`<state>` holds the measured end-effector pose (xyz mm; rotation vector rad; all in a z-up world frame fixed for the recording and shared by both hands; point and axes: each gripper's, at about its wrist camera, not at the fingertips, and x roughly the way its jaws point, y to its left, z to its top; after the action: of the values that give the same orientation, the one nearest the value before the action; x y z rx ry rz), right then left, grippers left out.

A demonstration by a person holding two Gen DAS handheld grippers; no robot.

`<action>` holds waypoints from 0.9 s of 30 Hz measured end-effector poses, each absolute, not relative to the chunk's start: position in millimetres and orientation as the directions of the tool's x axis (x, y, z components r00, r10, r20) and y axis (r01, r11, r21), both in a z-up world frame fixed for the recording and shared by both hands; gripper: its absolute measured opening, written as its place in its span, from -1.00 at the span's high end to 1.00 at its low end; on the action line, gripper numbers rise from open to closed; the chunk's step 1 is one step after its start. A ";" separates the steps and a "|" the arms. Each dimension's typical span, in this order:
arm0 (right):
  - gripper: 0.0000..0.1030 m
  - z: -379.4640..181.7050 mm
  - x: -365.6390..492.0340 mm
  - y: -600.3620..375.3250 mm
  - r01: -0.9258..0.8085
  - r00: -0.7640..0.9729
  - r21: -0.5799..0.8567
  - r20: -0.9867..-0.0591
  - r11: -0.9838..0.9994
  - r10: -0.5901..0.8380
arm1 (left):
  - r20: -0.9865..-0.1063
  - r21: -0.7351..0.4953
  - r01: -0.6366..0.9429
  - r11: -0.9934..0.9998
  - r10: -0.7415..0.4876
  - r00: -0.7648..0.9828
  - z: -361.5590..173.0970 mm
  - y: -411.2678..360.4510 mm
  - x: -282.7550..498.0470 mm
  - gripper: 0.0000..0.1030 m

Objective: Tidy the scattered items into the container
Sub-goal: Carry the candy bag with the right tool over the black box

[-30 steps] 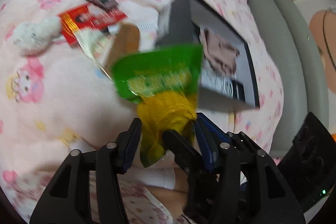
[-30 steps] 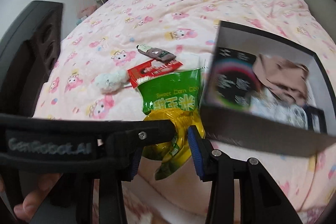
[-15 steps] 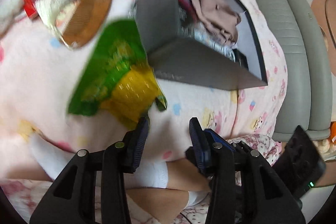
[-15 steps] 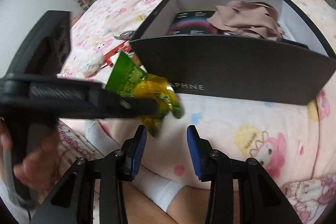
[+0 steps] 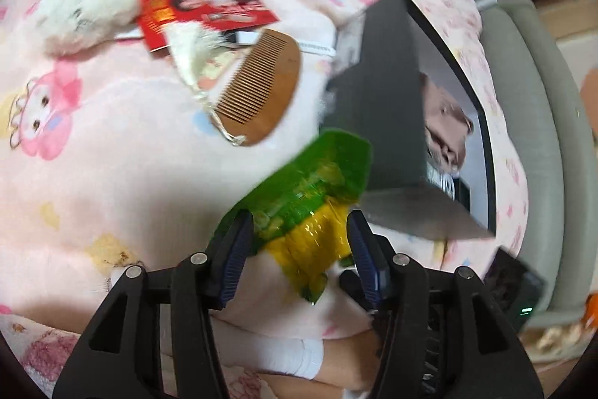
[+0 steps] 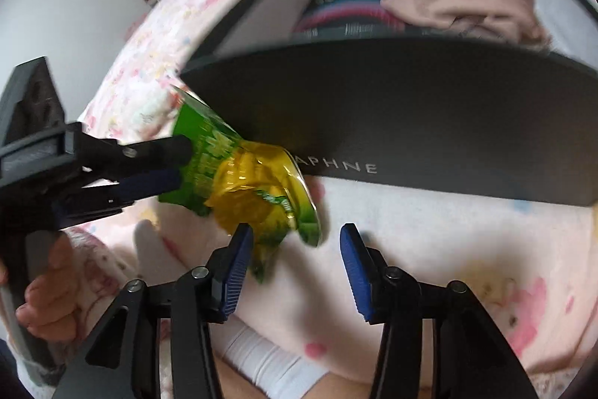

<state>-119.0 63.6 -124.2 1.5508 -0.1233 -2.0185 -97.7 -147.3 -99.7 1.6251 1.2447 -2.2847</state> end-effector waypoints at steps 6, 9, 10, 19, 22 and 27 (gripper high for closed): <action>0.10 -144.7 -119.2 75.3 0.339 -0.145 0.546 -0.775 -0.767 -0.616 | -0.865 -0.471 0.555 -0.686 0.234 -0.445 -99.9 -153.7 -103.6 -0.03; 0.10 -145.3 -125.4 94.1 0.251 -0.185 0.662 -0.683 -0.706 -0.706 | -0.907 -0.379 0.594 -0.709 0.156 -0.392 -108.2 -152.6 -111.3 -0.05; 0.10 -146.1 -126.4 97.7 0.243 -0.197 0.673 -0.670 -0.698 -0.715 | -0.911 -0.374 0.593 -0.713 0.160 -0.381 -112.5 -151.8 -113.9 -0.06; 0.10 -143.9 -112.3 79.3 0.347 -0.160 0.603 -0.717 -0.718 -0.679 | -0.896 -0.435 0.507 -0.744 0.301 -0.327 -124.9 -133.0 -118.4 0.00; 0.10 -129.4 -104.4 89.2 0.356 -0.224 0.553 -0.732 -0.753 -0.644 | -0.884 -0.461 0.481 -0.746 0.336 -0.326 -123.8 -130.4 -115.4 0.07; 0.10 -117.0 -104.9 102.1 0.364 -0.256 0.541 -0.724 -0.758 -0.640 | -0.870 -0.485 0.448 -0.751 0.364 -0.332 -118.9 -125.2 -103.9 0.07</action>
<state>-104.9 102.1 -117.0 1.3615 -0.3494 -2.0521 -103.9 -125.2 -118.9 1.7814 1.0845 -2.2724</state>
